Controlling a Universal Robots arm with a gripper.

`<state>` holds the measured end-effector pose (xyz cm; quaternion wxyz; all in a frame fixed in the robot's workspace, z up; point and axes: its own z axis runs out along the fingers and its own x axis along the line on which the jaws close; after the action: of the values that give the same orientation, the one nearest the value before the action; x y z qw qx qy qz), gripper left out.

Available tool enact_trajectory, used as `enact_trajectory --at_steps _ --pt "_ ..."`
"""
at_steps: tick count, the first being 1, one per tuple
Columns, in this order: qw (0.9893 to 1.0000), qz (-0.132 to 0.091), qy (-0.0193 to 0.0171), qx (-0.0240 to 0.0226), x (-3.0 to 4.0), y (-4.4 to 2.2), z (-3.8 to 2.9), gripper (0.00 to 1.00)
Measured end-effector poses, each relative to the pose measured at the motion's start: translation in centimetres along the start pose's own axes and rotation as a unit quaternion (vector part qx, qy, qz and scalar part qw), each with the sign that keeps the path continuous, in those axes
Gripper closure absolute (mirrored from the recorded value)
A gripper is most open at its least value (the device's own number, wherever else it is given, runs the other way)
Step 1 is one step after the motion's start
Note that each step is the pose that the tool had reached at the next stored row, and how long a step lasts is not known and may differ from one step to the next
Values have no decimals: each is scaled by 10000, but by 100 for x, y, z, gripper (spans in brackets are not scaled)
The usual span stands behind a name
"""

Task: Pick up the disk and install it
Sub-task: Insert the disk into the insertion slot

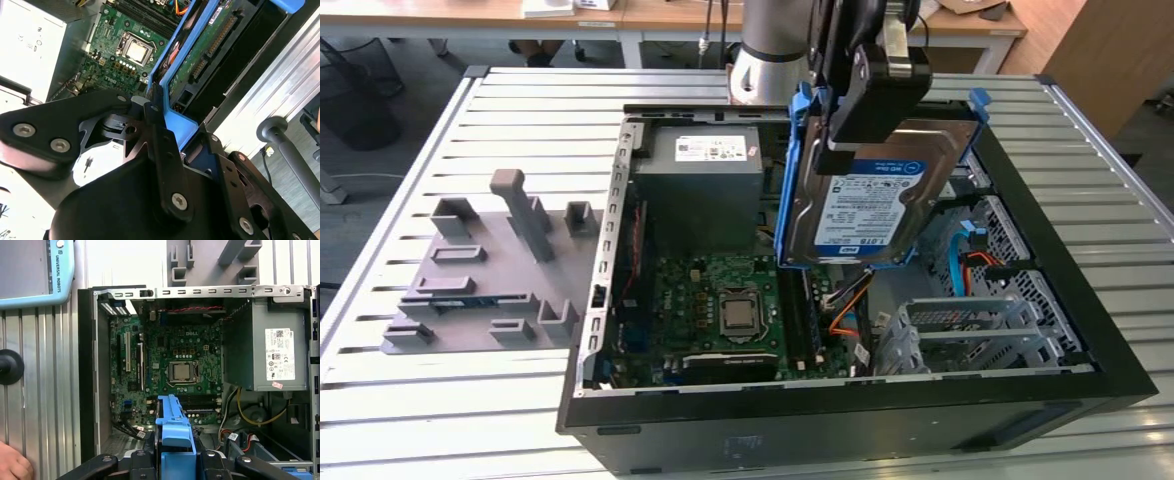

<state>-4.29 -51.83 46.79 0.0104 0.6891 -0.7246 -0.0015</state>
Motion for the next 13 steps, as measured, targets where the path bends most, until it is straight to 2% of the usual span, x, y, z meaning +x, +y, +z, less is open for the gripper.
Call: enact_trajectory --at_steps 6,13 --pt "10000 -1 3 0 18 -3 0 64" --pt "10000 0 21 1 163 -10 4 64"
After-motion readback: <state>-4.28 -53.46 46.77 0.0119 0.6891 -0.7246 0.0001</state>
